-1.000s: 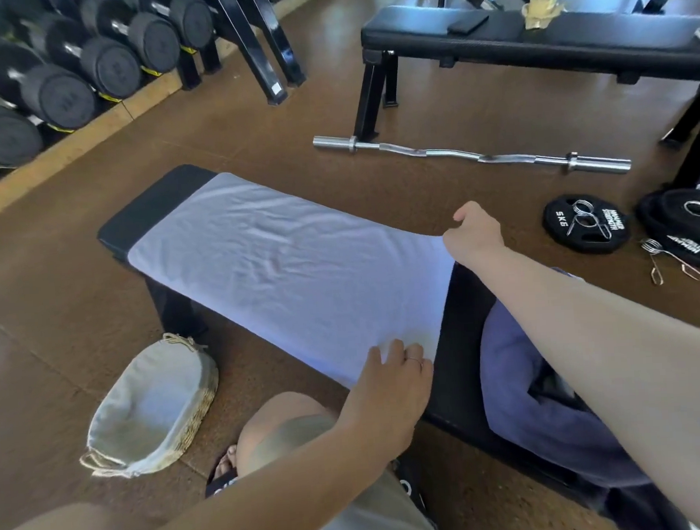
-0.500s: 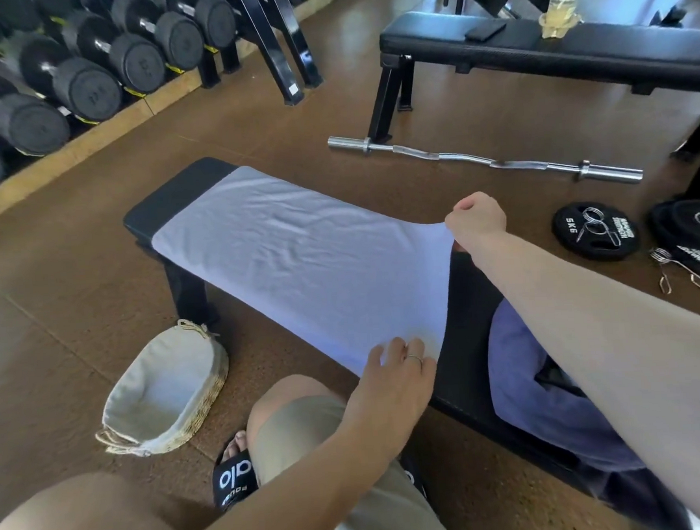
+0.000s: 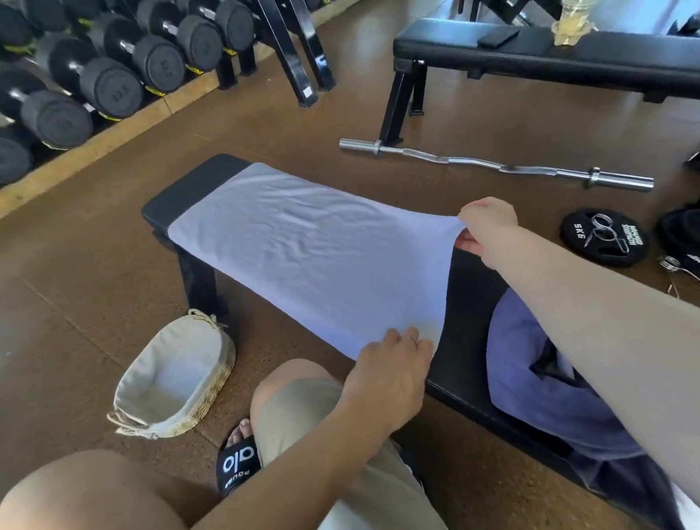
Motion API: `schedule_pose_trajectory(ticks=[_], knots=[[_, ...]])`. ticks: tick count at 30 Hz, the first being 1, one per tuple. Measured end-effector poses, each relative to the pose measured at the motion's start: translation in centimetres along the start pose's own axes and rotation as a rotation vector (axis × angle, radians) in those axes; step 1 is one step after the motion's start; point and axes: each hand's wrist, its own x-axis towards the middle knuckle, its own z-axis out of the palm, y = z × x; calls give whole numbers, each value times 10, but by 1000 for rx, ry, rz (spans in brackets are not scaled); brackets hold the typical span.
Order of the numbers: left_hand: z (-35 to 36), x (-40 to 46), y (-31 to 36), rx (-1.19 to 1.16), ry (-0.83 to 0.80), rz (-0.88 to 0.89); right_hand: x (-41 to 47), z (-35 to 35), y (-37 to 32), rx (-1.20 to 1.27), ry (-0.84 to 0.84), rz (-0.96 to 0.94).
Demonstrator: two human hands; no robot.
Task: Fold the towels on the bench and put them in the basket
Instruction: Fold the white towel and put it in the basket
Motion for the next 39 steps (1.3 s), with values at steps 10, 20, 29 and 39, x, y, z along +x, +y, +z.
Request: schedule_pose_trajectory(ticks=[10, 20, 29, 39], knots=[[-70, -15, -131, -931, 275, -483, -8, 21, -27, 238, -284, -38], [-85, -16, -219, -1301, 472, -718, 19, 79, -70, -65, -273, -393], [-60, -1, -299, -1336, 729, -910, 59, 188, -109, -334, -346, -640], [9, 27, -399, -1230, 774, -1166, 122, 334, -86, -524, -322, -814]])
